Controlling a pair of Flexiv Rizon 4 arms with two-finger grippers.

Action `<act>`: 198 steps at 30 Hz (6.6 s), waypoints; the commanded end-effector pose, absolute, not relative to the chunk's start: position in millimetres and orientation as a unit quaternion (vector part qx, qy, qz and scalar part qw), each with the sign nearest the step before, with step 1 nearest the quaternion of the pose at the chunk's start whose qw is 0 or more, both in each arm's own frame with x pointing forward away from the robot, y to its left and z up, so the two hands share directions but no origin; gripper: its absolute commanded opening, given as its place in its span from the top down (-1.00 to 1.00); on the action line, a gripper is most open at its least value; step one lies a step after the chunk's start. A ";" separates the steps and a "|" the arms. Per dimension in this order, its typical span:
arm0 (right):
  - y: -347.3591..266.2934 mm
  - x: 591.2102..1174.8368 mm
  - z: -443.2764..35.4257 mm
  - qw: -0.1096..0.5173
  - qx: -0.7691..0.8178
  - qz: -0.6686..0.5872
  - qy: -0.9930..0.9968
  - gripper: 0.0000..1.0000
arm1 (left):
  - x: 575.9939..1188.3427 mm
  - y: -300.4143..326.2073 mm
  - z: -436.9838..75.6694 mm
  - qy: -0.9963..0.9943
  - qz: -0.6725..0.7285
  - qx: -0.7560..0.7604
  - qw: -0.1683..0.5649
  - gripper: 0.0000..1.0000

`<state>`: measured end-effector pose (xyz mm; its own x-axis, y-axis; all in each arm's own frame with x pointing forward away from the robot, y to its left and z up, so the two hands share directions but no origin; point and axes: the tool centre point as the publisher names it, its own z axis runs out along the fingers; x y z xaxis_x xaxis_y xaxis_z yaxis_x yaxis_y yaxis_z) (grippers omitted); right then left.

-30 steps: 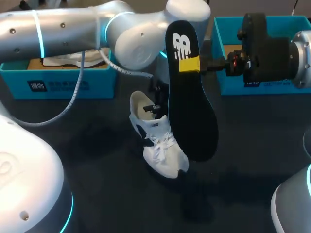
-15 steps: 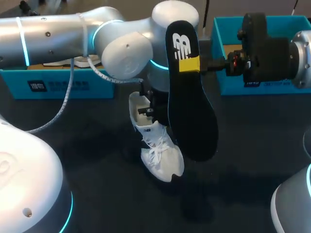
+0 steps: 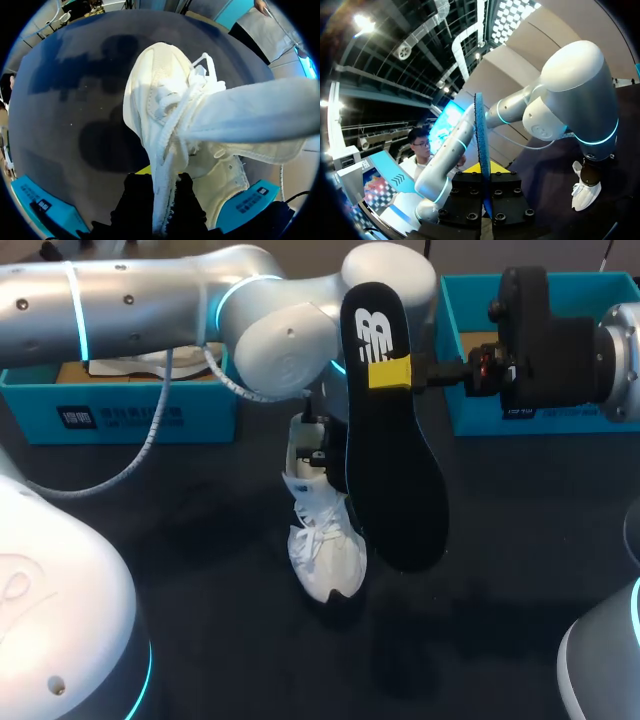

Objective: Take the shoe out of the shoebox, open the shoe tongue, remove and reinsert the insole, then place the shoe into the shoebox

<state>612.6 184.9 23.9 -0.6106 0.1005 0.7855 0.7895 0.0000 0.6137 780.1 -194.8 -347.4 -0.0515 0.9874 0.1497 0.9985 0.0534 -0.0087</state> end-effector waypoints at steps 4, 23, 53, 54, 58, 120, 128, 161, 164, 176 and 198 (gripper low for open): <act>187.2 613.4 24.0 0.278 -0.344 -0.618 -0.650 1.00 | 776.7 -210.2 -370.1 -0.706 -0.056 -0.701 0.081 1.00; 187.2 613.4 24.0 0.278 -0.344 -0.618 -0.650 1.00 | 761.5 -221.8 -400.4 -0.687 -0.053 -0.721 0.077 1.00; 187.2 613.4 24.0 0.278 -0.344 -0.618 -0.650 1.00 | 790.0 -215.4 -303.2 -0.730 0.052 -0.679 -0.055 -1.00; 187.2 613.4 24.0 0.278 -0.344 -0.618 -0.650 1.00 | 791.4 -215.3 -299.7 -0.730 0.058 -0.678 -0.061 -1.00; 187.2 613.4 24.0 0.278 -0.344 -0.618 -0.650 1.00 | 797.1 -213.4 -287.1 -0.730 0.078 -0.674 -0.081 -1.00; 132.1 780.0 -0.5 0.363 -0.541 -0.598 -0.467 1.00 | 788.5 -147.0 -116.1 -0.498 0.407 -0.653 -0.400 -1.00; 137.9 808.0 -7.4 0.404 -0.585 -0.538 -0.453 1.00 | 788.5 -147.0 -116.1 -0.498 0.407 -0.653 -0.400 -1.00; 162.0 837.9 -64.0 0.427 -0.731 -0.451 -0.283 1.00 | 807.9 -166.6 -89.0 -0.430 0.463 -0.584 -0.510 -1.00; 168.9 843.0 -70.1 0.435 -0.727 -0.451 -0.280 1.00 | 809.4 -168.7 -87.2 -0.425 0.470 -0.574 -0.519 -1.00; 183.0 862.6 -84.1 0.449 -0.724 -0.445 -0.277 1.00 | 803.3 -178.9 -90.5 -0.410 0.494 -0.558 -0.525 -0.95; 200.7 866.1 -90.4 0.456 -0.724 -0.429 -0.289 1.00 | 812.0 -196.2 -89.9 -0.401 0.505 -0.547 -0.534 1.00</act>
